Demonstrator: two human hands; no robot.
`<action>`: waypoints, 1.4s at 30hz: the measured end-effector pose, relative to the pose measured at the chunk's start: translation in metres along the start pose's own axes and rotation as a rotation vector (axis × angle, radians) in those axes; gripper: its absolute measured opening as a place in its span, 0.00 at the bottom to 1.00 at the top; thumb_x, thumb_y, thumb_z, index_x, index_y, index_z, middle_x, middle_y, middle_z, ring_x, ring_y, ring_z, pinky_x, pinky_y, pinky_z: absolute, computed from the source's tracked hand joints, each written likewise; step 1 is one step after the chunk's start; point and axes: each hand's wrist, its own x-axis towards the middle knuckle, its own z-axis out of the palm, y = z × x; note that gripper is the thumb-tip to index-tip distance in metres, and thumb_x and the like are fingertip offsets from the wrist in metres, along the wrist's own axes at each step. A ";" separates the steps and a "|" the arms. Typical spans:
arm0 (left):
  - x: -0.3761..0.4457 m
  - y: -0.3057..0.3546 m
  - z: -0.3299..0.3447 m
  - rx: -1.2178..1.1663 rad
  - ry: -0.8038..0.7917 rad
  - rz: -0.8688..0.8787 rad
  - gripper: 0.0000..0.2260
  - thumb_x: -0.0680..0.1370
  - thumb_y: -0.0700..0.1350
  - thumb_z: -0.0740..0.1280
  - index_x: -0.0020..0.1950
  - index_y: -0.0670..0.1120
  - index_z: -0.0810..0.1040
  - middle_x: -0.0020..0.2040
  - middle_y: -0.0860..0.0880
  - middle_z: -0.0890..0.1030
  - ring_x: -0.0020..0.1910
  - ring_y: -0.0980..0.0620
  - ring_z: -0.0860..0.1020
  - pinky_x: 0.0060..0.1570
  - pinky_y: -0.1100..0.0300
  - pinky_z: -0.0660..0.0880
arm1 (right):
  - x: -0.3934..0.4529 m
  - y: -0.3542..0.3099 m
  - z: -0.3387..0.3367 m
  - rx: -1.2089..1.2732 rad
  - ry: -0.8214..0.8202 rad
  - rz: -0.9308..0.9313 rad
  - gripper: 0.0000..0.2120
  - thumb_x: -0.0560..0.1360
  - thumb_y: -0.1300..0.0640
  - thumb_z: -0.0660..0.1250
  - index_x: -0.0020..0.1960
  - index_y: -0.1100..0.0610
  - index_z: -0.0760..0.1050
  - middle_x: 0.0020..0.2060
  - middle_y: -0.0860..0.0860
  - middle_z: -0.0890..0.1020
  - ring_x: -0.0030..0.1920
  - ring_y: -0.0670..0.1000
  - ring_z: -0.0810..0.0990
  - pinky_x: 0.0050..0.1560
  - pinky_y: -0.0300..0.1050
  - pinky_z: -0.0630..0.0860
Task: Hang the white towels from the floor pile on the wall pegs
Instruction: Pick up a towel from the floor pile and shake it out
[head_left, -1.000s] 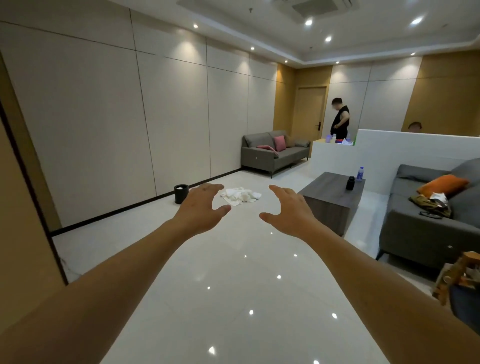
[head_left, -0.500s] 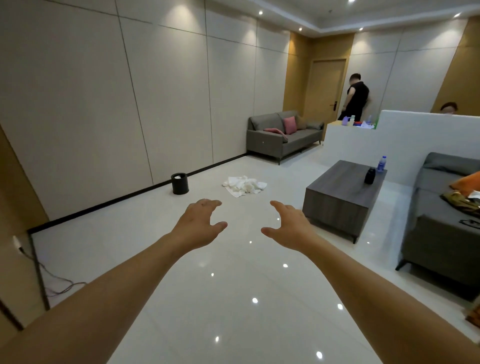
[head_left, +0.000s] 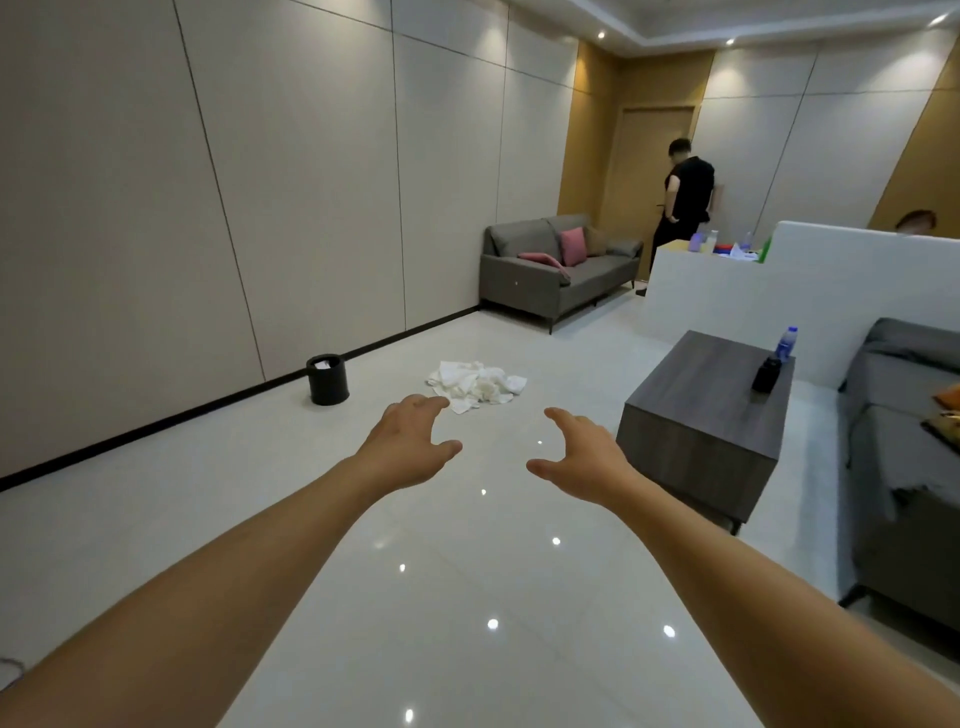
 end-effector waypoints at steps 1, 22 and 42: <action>0.027 -0.006 -0.003 -0.004 0.005 0.001 0.30 0.76 0.58 0.66 0.76 0.54 0.62 0.75 0.51 0.63 0.73 0.49 0.61 0.69 0.52 0.64 | 0.025 -0.002 0.001 0.003 0.004 -0.001 0.39 0.73 0.42 0.71 0.78 0.48 0.56 0.73 0.52 0.68 0.71 0.56 0.67 0.68 0.53 0.69; 0.529 -0.156 0.046 0.046 -0.058 -0.134 0.29 0.76 0.57 0.66 0.76 0.54 0.62 0.75 0.51 0.64 0.73 0.49 0.61 0.69 0.51 0.65 | 0.579 0.034 0.081 0.049 -0.111 -0.067 0.37 0.70 0.45 0.72 0.75 0.50 0.62 0.67 0.53 0.74 0.64 0.54 0.73 0.57 0.47 0.72; 1.011 -0.317 0.149 0.012 -0.263 -0.173 0.29 0.76 0.57 0.65 0.76 0.54 0.61 0.73 0.49 0.66 0.71 0.46 0.65 0.67 0.51 0.67 | 1.048 0.097 0.218 0.095 -0.314 0.104 0.39 0.70 0.45 0.72 0.76 0.51 0.61 0.69 0.53 0.72 0.67 0.54 0.72 0.54 0.40 0.67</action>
